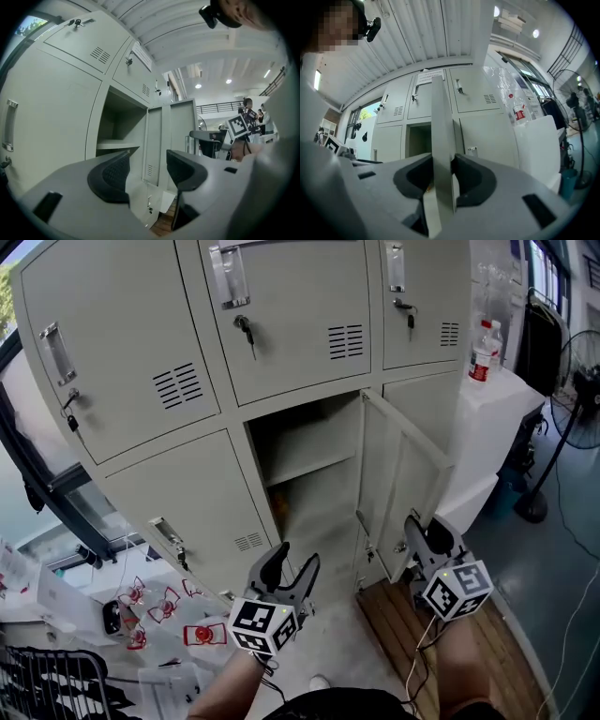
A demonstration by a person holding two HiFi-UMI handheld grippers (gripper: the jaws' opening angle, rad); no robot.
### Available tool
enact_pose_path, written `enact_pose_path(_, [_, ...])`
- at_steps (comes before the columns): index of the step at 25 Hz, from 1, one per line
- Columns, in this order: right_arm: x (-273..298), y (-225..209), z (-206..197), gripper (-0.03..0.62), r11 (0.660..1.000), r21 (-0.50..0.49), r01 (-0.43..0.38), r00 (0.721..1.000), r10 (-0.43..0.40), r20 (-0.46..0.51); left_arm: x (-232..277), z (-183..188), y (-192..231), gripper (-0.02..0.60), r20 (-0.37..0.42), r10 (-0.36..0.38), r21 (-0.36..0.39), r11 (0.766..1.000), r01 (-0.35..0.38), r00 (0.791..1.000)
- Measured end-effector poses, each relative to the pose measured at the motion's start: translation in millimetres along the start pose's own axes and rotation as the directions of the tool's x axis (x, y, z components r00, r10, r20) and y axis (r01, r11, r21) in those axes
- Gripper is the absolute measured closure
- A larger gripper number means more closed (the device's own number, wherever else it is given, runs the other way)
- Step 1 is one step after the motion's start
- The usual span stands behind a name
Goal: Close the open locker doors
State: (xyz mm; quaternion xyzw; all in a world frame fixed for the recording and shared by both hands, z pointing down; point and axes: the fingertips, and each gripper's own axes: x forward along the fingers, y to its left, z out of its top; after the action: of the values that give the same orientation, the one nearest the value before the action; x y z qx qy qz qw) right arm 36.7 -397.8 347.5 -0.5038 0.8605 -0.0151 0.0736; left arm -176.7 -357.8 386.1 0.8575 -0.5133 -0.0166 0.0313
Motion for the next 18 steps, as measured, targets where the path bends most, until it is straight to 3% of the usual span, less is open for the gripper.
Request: enact_pose_path(18, [7, 28, -5, 0.468, 0.996, -0.053, 0.067, 0.997, -0.069, -0.033, 14, -12, 13, 0.342, -0.01, -0.042, -0.034, 0.999, 0.042, 0.999])
